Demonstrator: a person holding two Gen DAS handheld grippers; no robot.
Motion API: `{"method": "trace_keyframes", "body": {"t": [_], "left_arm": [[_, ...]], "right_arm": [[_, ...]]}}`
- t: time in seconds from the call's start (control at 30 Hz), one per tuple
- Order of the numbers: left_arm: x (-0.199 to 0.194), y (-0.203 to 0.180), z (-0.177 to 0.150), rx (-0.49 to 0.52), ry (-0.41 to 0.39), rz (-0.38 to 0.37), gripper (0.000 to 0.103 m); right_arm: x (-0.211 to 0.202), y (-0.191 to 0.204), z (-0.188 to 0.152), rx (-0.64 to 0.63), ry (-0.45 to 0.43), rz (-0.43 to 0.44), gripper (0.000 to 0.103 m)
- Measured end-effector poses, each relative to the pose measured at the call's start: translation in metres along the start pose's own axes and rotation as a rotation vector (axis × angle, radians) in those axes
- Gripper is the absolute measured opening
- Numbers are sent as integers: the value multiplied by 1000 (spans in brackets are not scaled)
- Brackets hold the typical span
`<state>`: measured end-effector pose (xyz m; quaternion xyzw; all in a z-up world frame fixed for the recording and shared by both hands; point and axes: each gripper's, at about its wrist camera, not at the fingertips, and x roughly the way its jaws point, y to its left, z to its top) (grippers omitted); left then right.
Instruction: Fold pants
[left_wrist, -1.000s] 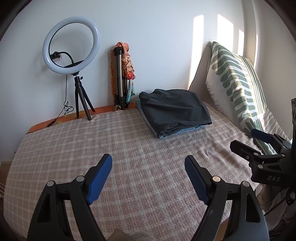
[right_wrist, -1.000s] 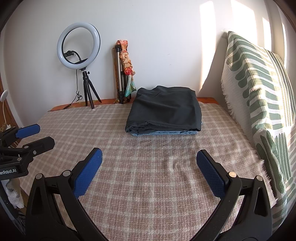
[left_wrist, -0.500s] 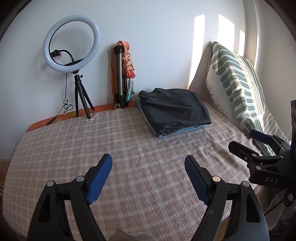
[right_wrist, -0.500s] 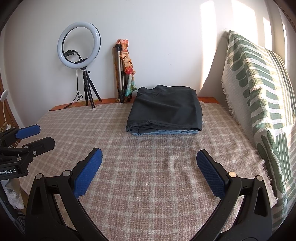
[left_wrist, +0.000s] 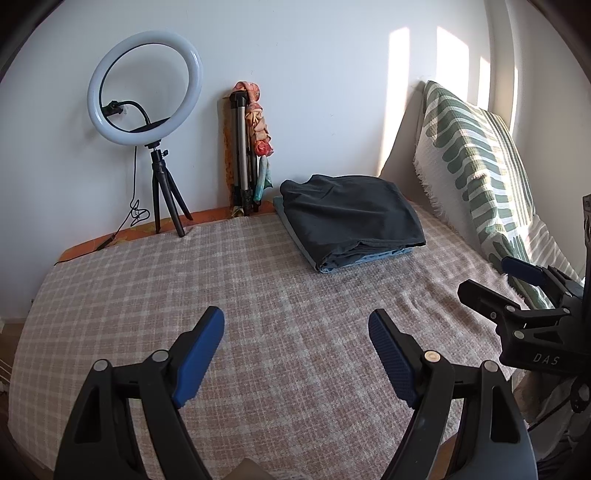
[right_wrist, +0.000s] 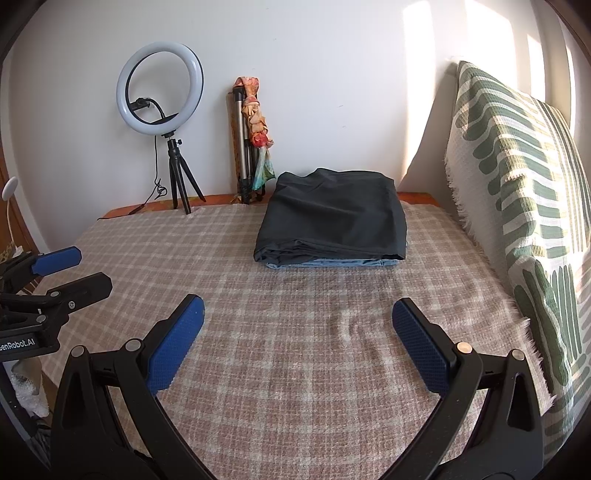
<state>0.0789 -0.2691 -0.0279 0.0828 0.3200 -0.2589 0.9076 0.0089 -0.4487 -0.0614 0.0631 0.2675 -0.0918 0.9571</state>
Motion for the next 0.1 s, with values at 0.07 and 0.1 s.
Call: {"method": "trace_keyframes", "body": {"t": [0.07,0.1], "left_arm": [[1,0,0,-4,4,-2,79],[1,1,0,-6,6,-1,79]], "right_arm": [[0,-1,0,0,1,2,103],[0,-1,0,1,0,4,103]]}}
